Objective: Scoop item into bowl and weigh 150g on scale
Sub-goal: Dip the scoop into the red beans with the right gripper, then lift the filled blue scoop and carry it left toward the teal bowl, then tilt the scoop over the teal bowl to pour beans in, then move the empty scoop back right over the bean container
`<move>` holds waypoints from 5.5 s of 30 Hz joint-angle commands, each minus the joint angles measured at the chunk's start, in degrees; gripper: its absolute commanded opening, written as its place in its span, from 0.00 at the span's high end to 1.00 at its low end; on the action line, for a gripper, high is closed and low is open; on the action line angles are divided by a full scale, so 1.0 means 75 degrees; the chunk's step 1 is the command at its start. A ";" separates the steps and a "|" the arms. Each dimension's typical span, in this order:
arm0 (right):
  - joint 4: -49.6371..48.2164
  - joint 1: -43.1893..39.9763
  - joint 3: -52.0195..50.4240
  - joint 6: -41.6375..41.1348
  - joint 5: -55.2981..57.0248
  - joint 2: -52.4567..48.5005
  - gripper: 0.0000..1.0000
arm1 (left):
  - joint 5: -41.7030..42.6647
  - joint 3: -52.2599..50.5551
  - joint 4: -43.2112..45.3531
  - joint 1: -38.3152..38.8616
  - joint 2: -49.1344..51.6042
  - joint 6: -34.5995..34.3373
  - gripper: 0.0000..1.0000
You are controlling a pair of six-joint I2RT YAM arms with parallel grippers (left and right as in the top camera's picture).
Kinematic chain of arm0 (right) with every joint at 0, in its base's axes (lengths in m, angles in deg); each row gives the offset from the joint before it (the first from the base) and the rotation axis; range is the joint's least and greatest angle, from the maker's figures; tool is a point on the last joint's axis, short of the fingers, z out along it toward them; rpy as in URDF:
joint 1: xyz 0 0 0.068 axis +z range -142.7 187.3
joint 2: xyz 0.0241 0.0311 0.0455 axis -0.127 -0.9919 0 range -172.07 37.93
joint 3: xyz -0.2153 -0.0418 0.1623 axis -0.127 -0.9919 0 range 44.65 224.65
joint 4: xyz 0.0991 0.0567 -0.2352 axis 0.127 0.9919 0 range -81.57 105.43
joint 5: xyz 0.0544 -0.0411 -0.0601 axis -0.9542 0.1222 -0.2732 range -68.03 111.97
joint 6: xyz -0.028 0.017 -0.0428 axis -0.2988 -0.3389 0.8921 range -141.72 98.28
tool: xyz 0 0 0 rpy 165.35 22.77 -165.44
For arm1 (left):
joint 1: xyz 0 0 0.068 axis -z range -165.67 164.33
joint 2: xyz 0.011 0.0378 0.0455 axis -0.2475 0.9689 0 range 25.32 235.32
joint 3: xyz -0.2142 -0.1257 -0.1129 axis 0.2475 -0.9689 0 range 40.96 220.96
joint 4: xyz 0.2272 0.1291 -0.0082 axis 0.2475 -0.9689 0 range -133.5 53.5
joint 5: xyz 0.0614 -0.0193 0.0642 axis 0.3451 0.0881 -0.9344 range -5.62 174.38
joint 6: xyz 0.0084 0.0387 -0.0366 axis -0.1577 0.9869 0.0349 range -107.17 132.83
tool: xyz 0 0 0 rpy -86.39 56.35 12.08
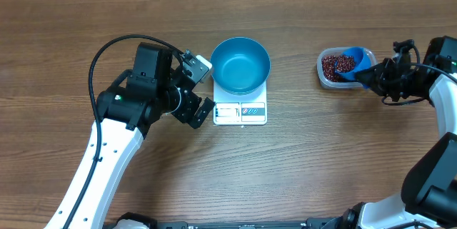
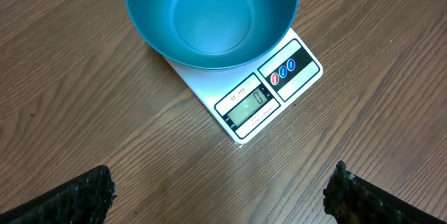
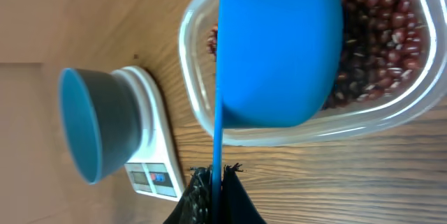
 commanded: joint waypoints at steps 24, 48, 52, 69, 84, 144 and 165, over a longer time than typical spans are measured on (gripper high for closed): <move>0.0058 -0.0816 0.0012 0.0201 -0.4540 -0.0023 0.96 | 0.0117 -0.0029 0.0017 0.0017 0.0052 -0.0134 0.00; 0.0140 0.2247 0.0391 -0.0233 -0.2967 0.0268 0.96 | 0.0114 -0.0029 0.0017 0.0017 0.0052 -0.0134 0.00; 0.0198 0.3051 0.0950 -0.0405 -0.1708 0.0609 0.96 | 0.0114 -0.0029 0.0017 0.0017 0.0052 -0.0134 0.00; -0.0702 0.6015 0.1329 -0.0592 0.3156 0.0673 0.96 | 0.0117 -0.0029 0.0017 0.0017 0.0052 -0.0134 0.00; -0.1303 0.8128 0.1329 0.0070 0.8326 0.0673 0.96 | 0.0114 -0.0029 0.0015 0.0017 0.0052 -0.0134 0.00; 0.0682 0.3281 0.1428 0.0198 0.7790 0.0090 0.96 | 0.0117 -0.0029 0.0017 0.0017 0.0052 -0.0134 0.00; 0.1011 0.3593 0.1317 0.0268 0.5077 -0.0519 0.96 | 0.0114 -0.0029 0.0017 0.0017 0.0052 -0.0134 0.00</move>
